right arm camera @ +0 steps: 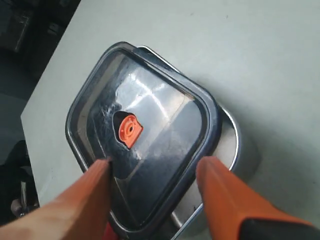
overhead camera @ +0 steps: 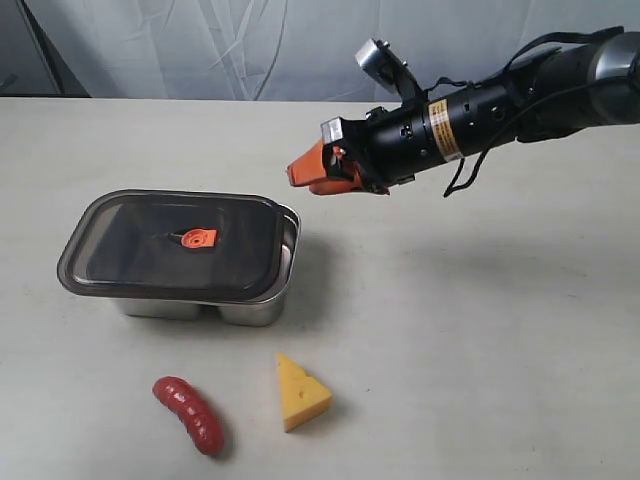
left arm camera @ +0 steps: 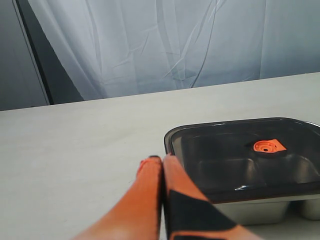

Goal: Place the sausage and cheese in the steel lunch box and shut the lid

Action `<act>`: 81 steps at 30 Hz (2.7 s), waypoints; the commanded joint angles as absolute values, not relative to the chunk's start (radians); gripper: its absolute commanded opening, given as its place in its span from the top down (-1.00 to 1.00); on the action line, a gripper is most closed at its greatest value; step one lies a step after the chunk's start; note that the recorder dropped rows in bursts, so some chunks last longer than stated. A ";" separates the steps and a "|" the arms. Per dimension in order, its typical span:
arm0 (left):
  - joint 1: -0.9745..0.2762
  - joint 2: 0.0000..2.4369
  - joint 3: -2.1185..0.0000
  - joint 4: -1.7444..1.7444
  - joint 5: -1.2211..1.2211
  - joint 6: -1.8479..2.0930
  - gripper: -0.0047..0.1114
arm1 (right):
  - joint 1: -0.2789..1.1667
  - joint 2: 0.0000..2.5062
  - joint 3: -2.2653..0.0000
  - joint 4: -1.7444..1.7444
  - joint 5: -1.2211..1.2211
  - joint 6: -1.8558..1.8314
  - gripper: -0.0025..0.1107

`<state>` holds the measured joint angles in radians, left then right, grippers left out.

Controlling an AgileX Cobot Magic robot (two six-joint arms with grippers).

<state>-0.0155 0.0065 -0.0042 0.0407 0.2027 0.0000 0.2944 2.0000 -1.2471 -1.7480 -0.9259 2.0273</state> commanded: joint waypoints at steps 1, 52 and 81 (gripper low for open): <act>-0.022 0.000 0.000 0.032 0.191 0.000 0.92 | 0.330 2.000 -1.222 -1.744 -0.882 2.007 0.05; -0.022 0.000 0.000 0.032 0.191 0.000 0.92 | 0.501 2.043 -1.224 -1.744 -0.620 1.985 0.05; -0.022 0.000 0.000 0.032 0.191 0.000 0.92 | 0.501 2.078 -1.261 -1.744 -0.633 2.016 0.05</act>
<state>-0.0155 0.0065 -0.0042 0.0407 0.2027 0.0000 0.5024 2.0699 -1.2577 -1.7437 -0.6364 2.0177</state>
